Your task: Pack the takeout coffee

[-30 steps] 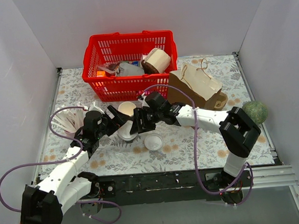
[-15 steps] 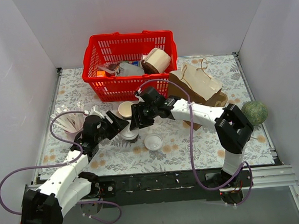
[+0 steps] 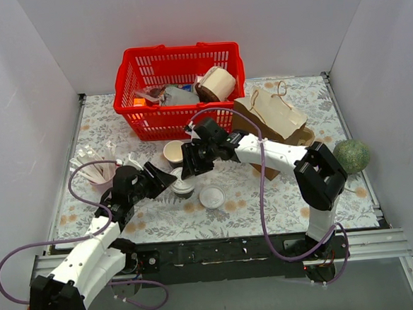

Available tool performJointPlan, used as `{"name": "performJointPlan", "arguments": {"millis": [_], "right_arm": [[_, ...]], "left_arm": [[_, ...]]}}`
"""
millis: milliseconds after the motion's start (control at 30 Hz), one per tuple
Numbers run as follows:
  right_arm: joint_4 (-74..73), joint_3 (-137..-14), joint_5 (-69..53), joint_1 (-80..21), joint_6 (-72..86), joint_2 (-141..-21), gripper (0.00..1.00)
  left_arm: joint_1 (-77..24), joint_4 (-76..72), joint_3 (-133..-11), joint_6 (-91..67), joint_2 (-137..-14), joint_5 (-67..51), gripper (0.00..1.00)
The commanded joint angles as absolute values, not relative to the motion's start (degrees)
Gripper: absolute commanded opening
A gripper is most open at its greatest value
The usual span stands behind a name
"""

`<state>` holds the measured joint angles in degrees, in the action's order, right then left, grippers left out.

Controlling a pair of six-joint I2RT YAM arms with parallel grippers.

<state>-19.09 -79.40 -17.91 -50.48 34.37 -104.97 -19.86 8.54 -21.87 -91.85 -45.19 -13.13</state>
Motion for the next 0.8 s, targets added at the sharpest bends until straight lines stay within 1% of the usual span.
{"name": "performJointPlan", "arguments": {"millis": [0,133,167,267,300,367,400,567,767], "right_arm": [[-12.9,-79.0,-18.3,-50.4,29.1,-104.9,0.53],[-10.8,-78.1,-17.9,-49.7,26.6,-104.2,0.53],[-10.2,-77.8,-18.5,-49.5,26.3,-104.1,0.53],[-9.5,-76.7,-21.0,-48.3,25.1,-103.6,0.53],[-9.5,-76.6,-21.4,-47.8,24.9,-103.4,0.54],[-9.6,-75.8,-21.6,-47.6,24.3,-103.1,0.55],[-9.6,-75.6,-21.6,-47.5,24.2,-102.7,0.56],[-10.4,-75.2,-20.7,-47.4,24.5,-101.8,0.63],[-9.4,-75.1,-20.1,-47.3,27.0,-100.1,0.67]], "left_arm": [[-20.2,6.2,-21.2,-94.0,-44.8,-21.3,0.43],[-20.2,6.6,-20.8,-94.9,-42.2,-22.3,0.47],[-20.2,6.9,-20.7,-94.9,-41.7,-22.3,0.51],[-20.1,8.2,-20.8,-94.7,-41.0,-21.4,0.59],[-20.2,9.0,-21.0,-94.6,-41.1,-20.8,0.64],[-20.1,9.8,-21.5,-93.8,-42.0,-19.1,0.67],[-20.2,10.0,-22.1,-93.6,-42.4,-18.7,0.71],[-20.1,10.7,-24.3,-93.3,-43.9,-15.9,0.75],[-20.1,11.7,-26.7,-93.0,-44.9,-13.3,0.76]]}}
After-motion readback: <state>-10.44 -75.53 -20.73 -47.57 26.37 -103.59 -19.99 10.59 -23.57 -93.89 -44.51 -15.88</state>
